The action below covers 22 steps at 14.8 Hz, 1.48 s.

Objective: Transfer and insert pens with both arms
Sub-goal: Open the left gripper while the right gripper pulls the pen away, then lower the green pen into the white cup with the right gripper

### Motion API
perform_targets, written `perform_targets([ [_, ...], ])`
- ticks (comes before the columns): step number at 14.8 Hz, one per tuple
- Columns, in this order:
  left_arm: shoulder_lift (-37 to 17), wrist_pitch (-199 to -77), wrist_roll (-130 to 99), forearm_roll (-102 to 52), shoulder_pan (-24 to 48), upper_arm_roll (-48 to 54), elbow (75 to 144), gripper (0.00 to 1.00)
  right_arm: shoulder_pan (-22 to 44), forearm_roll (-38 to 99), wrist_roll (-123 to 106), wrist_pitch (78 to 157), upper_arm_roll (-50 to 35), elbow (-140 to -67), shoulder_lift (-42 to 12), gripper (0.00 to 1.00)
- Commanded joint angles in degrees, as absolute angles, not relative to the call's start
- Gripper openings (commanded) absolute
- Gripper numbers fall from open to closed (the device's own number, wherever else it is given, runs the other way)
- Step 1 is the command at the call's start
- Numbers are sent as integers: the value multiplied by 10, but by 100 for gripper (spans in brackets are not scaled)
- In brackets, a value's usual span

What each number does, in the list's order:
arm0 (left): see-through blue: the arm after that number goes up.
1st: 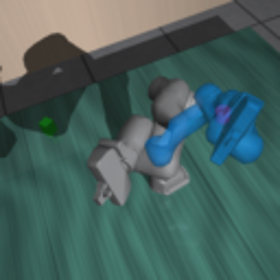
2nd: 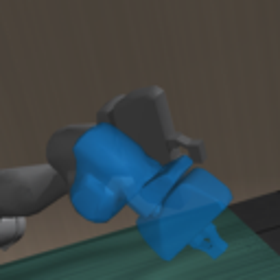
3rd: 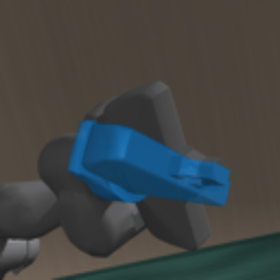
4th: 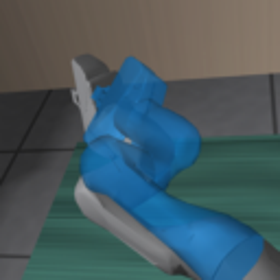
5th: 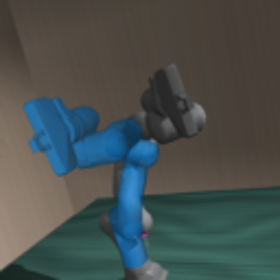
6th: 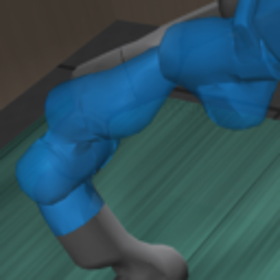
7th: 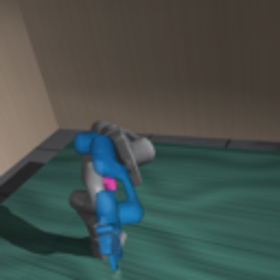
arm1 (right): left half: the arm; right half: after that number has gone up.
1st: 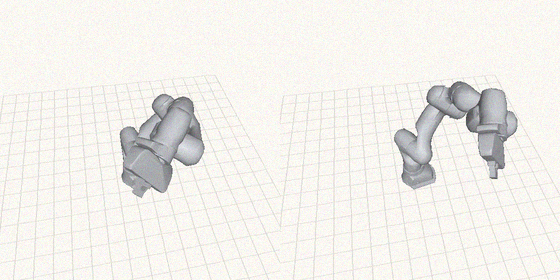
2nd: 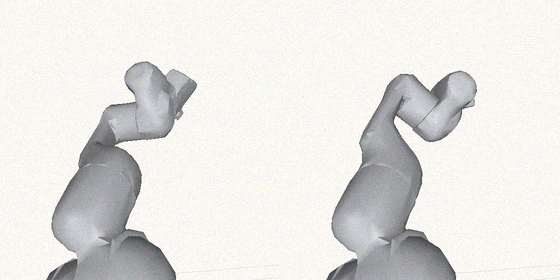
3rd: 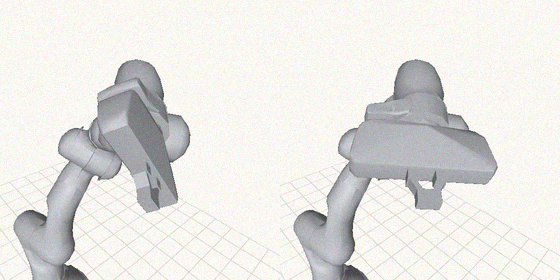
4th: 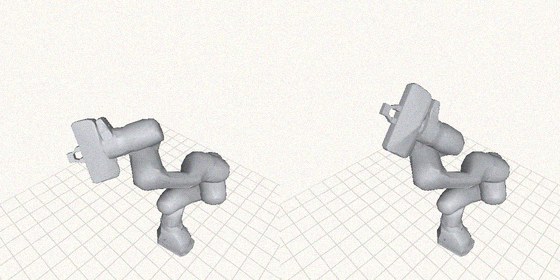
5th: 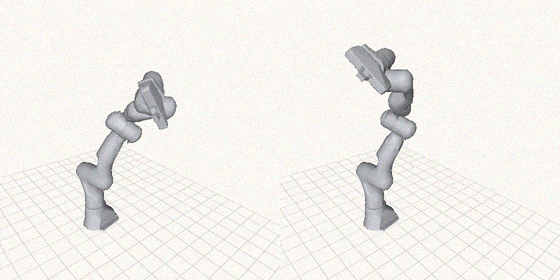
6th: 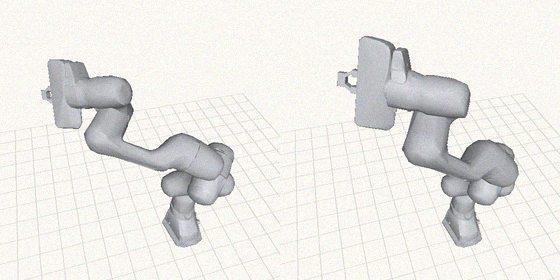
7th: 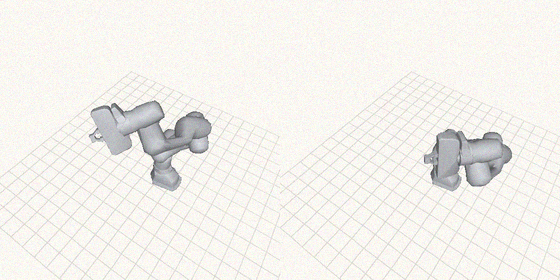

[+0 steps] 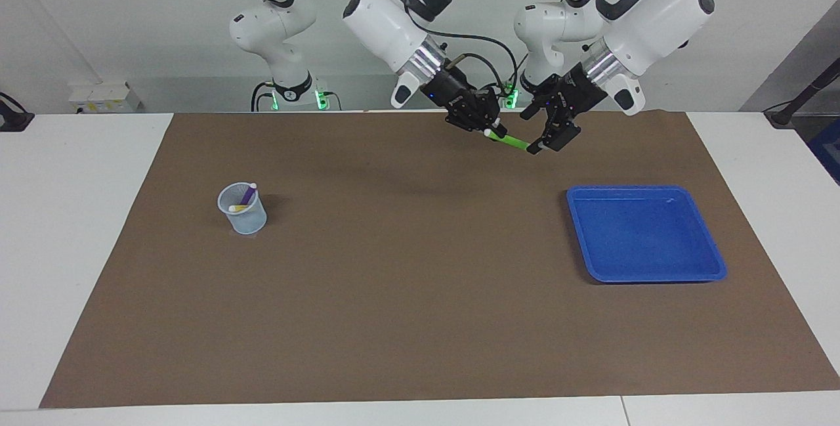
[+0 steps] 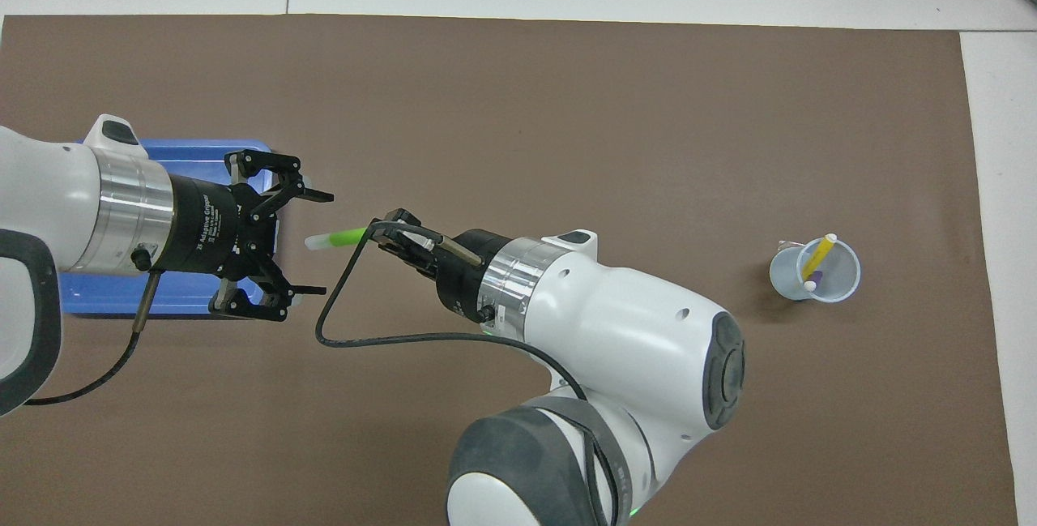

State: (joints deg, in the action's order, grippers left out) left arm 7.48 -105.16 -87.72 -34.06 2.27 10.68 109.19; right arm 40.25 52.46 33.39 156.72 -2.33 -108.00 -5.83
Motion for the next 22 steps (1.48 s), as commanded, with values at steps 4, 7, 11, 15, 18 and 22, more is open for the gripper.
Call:
perform_targets([
  [4, 102, -1004, -694, -342, 19, 97, 1114, 100, 357, 490, 260, 1481, -23, -1087, -50, 0],
  [7, 105, -963, -563, -310, -2, 96, 1113, 100, 324, 378, 256, 1414, -23, -1085, -48, 0],
  [11, 105, -940, -415, -276, -15, 91, 1112, 100, 278, 307, 227, 1322, -23, -1085, -31, 0],
  [15, 105, -927, -251, -210, -38, 91, 1108, 100, 200, 209, 155, 1166, -23, -1083, 12, 0],
  [18, 105, -923, -178, -172, -54, 91, 1103, 100, 126, 142, 38, 1055, -22, -1084, 41, 0],
  [22, 103, -906, -87, -111, -70, 84, 1080, 100, 55, 21, -119, 1013, -24, -1093, 52, 0],
])
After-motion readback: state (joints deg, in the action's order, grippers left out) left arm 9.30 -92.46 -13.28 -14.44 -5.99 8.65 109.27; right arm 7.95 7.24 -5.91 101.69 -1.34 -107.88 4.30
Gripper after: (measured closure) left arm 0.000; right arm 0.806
